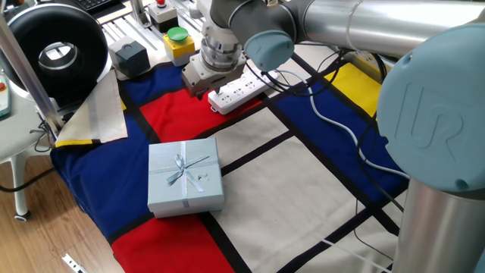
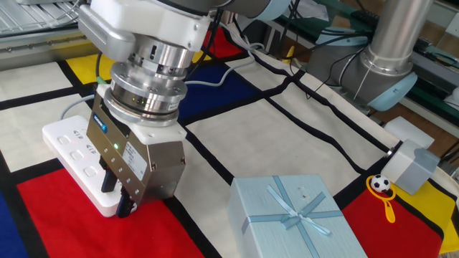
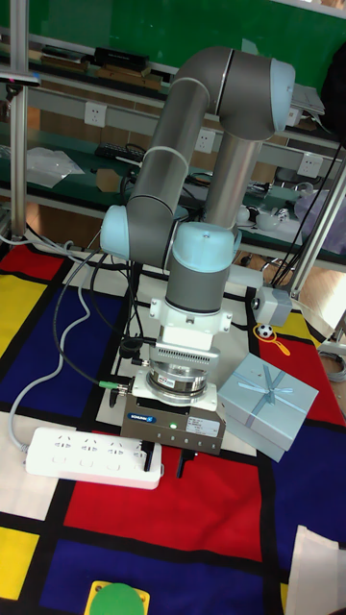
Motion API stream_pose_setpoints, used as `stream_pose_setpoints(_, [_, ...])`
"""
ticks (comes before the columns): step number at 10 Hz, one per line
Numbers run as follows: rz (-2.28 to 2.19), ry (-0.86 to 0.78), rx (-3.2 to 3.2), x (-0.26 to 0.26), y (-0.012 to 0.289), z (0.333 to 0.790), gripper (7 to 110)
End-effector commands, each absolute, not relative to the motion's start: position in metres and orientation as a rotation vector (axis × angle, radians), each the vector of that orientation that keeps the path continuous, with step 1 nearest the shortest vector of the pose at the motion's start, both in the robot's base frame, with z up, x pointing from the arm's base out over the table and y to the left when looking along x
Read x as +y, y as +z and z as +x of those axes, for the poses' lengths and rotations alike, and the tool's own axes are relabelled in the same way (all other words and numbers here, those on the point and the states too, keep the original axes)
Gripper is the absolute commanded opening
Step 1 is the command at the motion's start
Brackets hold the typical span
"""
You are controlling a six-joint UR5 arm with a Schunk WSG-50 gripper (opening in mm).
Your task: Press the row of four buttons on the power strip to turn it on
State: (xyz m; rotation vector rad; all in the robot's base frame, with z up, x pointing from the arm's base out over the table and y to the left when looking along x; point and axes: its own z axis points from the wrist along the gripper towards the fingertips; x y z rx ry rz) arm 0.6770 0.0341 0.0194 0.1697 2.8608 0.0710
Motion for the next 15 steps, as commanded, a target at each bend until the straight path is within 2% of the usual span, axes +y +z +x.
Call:
stream_pose_setpoints(1, [0.184,0.086,2.859,0.0320,0.0184,0.6763,44])
stream_pose_setpoints(15, [0.212,0.105,2.850,0.0274,0.0168,0.6765,44])
